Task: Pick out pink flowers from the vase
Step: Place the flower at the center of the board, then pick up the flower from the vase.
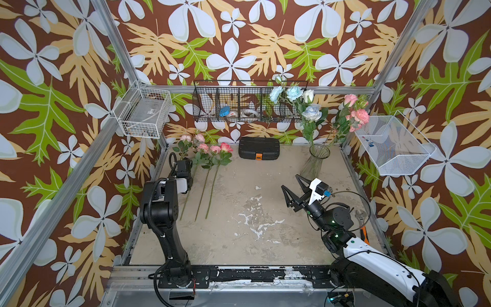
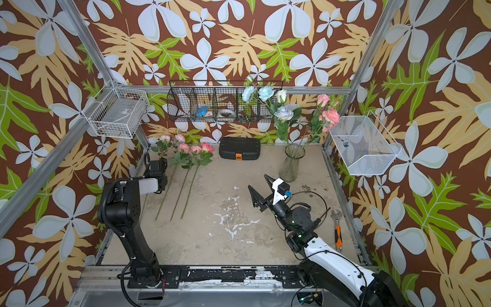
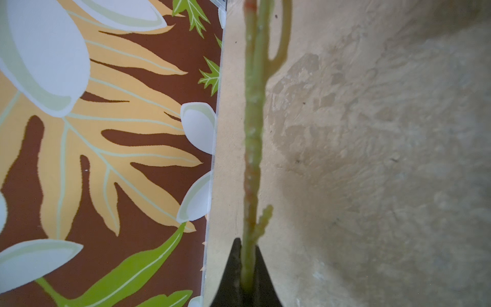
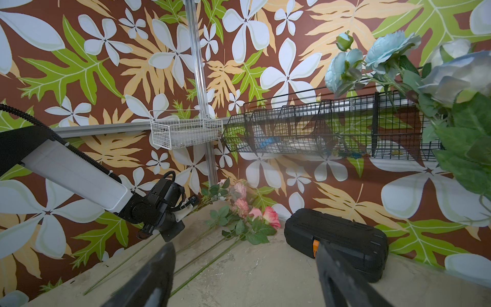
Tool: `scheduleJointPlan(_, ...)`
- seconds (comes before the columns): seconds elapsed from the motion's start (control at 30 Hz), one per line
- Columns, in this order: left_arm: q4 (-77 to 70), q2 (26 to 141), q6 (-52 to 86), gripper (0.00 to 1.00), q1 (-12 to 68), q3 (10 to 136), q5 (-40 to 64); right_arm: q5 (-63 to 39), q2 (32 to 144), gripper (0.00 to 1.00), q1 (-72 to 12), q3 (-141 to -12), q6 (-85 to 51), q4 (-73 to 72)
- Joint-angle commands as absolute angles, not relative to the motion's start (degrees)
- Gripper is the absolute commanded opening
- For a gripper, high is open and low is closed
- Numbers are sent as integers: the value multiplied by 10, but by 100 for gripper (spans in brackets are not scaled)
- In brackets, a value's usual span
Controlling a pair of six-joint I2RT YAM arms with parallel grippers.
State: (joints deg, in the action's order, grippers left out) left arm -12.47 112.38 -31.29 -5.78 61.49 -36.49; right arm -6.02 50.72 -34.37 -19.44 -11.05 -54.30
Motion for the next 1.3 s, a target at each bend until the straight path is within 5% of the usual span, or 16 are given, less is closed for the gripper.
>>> scheduleJointPlan(0.0, -150, 1134, -292, 7, -60, 615, -365, -61, 508, 82, -344, -206, -100, -547)
scheduleJointPlan(0.13, -139, 1138, -272, 31, -60, 625, -364, -42, 504, 83, -344, -216, -87, -541)
scheduleJointPlan(0.5, -100, 964, -136, 47, 20, 605, -256, 130, 574, 83, -245, -367, -152, -484)
scheduleJointPlan(0.73, -319, 778, 137, 67, 73, 486, 106, 108, 650, 84, -126, -457, -126, -398)
scheduleJointPlan(0.87, -463, 747, 183, 76, 162, 415, 205, 25, 667, 85, -8, -420, -153, -462)
scheduleJointPlan(1.1, -524, 770, 172, 78, 300, 401, 290, -65, 718, 85, 66, -394, -78, -542)
scheduleJointPlan(1.27, -554, 791, 192, 78, 320, 390, 333, -157, 790, 85, 122, -421, -55, -565)
